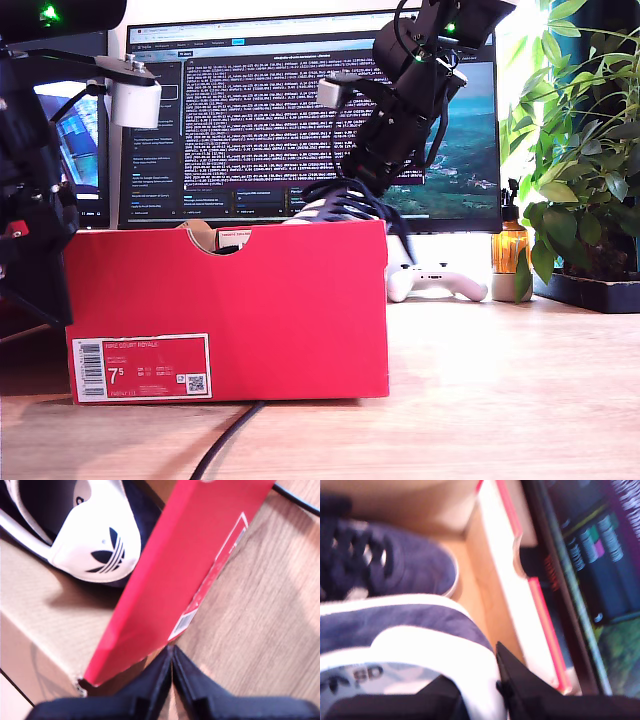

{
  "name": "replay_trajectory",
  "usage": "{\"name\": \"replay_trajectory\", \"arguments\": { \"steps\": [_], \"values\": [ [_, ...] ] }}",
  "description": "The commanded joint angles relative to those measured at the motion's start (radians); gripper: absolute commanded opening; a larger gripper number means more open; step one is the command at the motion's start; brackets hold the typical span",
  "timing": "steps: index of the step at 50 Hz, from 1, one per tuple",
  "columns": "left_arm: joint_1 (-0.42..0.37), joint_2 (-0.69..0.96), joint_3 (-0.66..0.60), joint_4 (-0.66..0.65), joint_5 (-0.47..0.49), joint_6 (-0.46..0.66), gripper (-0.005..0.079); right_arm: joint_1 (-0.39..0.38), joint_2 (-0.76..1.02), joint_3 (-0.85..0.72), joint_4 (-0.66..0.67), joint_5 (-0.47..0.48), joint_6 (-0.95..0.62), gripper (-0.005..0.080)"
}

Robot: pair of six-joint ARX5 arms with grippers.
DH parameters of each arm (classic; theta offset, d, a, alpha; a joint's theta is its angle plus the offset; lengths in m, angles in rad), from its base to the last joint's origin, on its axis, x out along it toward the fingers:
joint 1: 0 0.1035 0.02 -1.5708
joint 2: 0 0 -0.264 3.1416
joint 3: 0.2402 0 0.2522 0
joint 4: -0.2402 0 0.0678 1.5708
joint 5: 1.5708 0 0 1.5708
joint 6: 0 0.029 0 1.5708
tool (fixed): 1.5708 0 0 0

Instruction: Pack the blue shoes by picking the first shoe and placing it inside the red shoebox, left side, then picking and rotating the second shoe and placing it in the shoebox

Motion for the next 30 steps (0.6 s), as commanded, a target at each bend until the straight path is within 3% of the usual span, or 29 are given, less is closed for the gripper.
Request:
{"name": "replay_trajectory", "arguments": {
  "steps": [1,19,24,30],
  "values": [
    [-0.003,0.016,0.005,0.003,0.003,-0.006,-0.0019,0.026,0.011,0.02,-0.01,0.019,-0.031,-0.0013],
    [-0.003,0.016,0.005,0.003,0.003,-0.006,-0.0019,0.09,0.012,0.02,-0.031,0.14,-0.038,-0.0009],
    [-0.003,0.016,0.005,0.003,0.002,-0.006,-0.0019,0.104,0.012,0.02,-0.045,0.174,-0.031,0.0064],
    [-0.003,0.016,0.005,0.002,0.003,-0.006,-0.0019,0.114,0.012,0.02,-0.05,0.208,-0.031,0.0224]
  ]
}}
